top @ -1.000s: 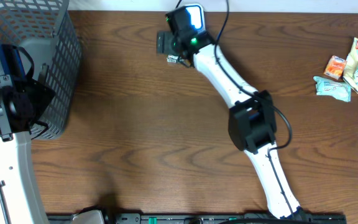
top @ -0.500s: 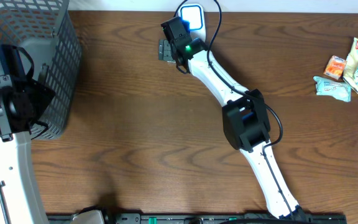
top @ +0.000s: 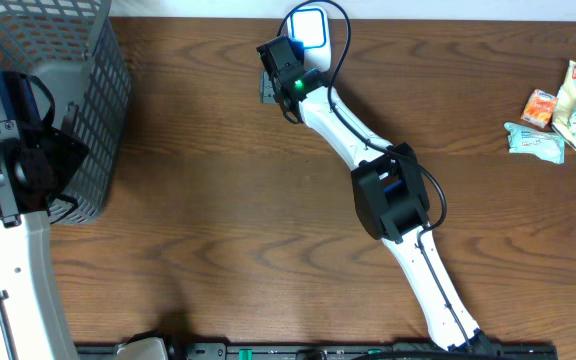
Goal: Scan the item barcode
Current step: 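Hold the tin face-on in front of the scanner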
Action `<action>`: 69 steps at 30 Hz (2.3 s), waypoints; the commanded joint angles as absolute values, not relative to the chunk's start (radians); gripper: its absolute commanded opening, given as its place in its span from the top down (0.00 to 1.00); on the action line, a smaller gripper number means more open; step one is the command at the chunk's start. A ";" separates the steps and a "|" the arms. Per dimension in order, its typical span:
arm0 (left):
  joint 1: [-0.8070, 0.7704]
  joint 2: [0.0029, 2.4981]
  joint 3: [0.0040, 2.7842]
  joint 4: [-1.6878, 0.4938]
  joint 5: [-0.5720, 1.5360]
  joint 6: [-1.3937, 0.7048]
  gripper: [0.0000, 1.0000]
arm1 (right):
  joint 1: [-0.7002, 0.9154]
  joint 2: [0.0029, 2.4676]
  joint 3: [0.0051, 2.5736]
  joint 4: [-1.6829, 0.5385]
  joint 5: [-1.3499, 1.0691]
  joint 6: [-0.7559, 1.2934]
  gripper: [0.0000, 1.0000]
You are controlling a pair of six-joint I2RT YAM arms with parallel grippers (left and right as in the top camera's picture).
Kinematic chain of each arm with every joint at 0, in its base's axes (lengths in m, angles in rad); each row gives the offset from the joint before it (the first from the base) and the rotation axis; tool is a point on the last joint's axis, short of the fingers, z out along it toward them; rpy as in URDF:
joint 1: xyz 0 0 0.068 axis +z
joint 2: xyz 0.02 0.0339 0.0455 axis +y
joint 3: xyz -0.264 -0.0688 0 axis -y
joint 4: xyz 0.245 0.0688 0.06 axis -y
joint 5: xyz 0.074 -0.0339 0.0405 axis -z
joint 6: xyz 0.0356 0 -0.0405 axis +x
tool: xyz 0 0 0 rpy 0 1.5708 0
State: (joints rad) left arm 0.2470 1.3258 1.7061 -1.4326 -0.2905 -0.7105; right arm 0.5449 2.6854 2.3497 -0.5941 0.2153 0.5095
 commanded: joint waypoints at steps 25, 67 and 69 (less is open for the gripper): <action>0.252 1.319 1.705 -1.435 -0.300 -0.719 0.02 | 0.548 2.551 2.355 -1.357 0.051 0.380 0.24; 0.252 1.319 1.705 -1.435 -0.300 -0.719 0.02 | 0.493 2.540 2.345 -1.246 0.038 0.285 0.51; 0.252 1.319 1.705 -1.435 -0.300 -0.719 0.02 | 0.493 2.531 2.358 -1.248 0.046 0.284 0.50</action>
State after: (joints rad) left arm 0.2470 1.3258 1.7061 -1.4326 -0.2905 -0.7105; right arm 0.4904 2.5847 2.3390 -1.2434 0.0051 0.2535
